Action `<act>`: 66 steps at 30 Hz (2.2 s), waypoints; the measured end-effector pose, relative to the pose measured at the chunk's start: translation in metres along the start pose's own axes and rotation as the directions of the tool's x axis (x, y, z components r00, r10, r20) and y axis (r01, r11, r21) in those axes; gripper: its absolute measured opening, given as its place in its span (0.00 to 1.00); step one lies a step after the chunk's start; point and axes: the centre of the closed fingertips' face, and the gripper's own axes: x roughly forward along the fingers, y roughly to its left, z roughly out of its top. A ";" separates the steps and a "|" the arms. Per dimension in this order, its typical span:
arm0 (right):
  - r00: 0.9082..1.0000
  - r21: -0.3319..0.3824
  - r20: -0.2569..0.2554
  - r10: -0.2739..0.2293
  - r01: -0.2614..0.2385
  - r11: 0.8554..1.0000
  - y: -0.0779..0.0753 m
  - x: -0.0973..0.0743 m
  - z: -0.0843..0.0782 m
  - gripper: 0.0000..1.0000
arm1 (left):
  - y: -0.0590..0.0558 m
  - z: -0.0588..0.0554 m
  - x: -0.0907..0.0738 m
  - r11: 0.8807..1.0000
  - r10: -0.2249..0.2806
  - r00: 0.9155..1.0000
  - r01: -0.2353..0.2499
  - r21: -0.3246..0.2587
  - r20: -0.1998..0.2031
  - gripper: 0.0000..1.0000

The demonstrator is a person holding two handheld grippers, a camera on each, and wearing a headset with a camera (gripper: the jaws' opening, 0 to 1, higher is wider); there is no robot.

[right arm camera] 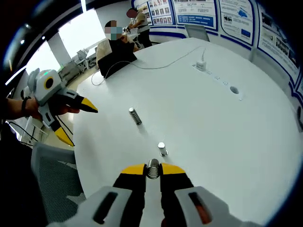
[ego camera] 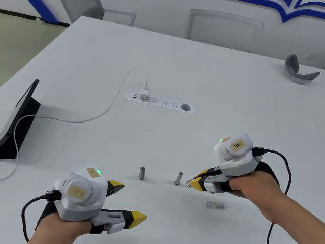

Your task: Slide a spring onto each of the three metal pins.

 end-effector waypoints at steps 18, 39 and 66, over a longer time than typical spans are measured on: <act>1.000 -0.039 -0.027 -0.004 0.003 0.999 -0.010 0.015 0.020 0.12 | -0.002 -0.004 -0.006 1.000 -0.004 1.000 0.004 -0.008 -0.003 0.64; 0.998 -0.073 -0.063 -0.001 -0.004 0.997 -0.013 0.029 0.023 0.13 | 0.004 -0.009 -0.010 0.999 0.005 1.000 -0.005 -0.044 0.003 0.64; 0.994 -0.143 -0.105 -0.014 -0.001 0.990 -0.011 0.056 0.014 0.13 | 0.007 -0.009 -0.012 0.998 0.017 1.000 -0.016 -0.063 0.010 0.64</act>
